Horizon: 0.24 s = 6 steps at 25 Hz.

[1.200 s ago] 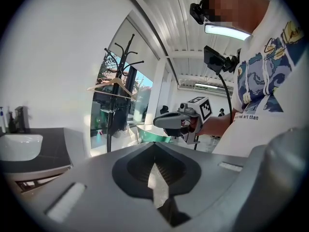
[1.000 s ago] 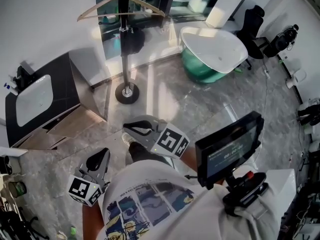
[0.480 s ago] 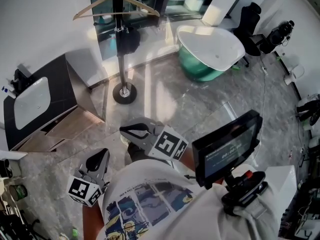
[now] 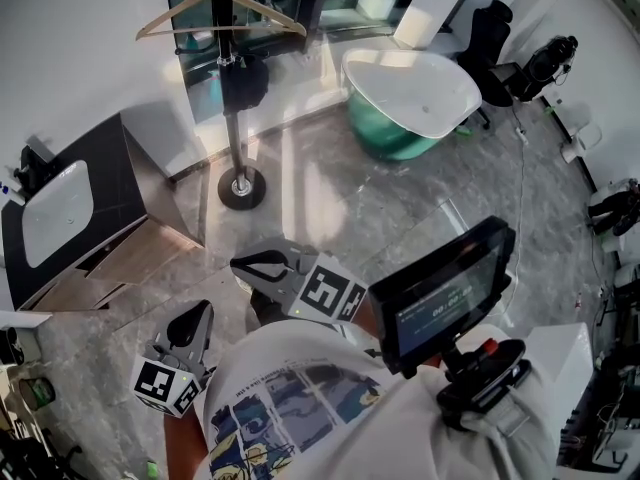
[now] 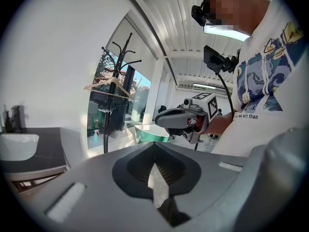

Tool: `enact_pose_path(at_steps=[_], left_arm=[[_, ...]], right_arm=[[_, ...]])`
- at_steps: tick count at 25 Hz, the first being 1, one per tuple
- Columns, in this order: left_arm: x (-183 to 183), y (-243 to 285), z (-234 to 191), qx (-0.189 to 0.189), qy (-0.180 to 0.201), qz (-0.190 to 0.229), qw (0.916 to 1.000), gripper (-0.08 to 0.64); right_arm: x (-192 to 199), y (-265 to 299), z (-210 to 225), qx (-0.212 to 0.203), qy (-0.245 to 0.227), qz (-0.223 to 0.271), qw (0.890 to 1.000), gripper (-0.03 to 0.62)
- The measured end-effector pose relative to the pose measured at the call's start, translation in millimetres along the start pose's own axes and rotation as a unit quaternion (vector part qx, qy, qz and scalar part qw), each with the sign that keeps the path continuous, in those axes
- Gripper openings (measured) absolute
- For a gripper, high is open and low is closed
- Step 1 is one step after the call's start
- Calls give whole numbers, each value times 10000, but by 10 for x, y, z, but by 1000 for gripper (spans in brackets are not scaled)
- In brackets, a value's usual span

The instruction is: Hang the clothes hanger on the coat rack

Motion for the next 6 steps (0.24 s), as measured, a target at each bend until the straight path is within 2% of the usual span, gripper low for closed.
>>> enact_pose_path(at_steps=[6], left_arm=[[59, 21, -18, -10, -21, -10, 10000, 3]], right_arm=[[41, 24, 10, -29, -4, -89, 10000, 0]])
Point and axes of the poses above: the fingertips, and each gripper's own axes: y forward along the fingers, z to its right, x out of its underside, the point moved 4 cm from there along -y, backward along the fingers, and after that the axes turned 12 degrees about -x, right-handed, at the moved point
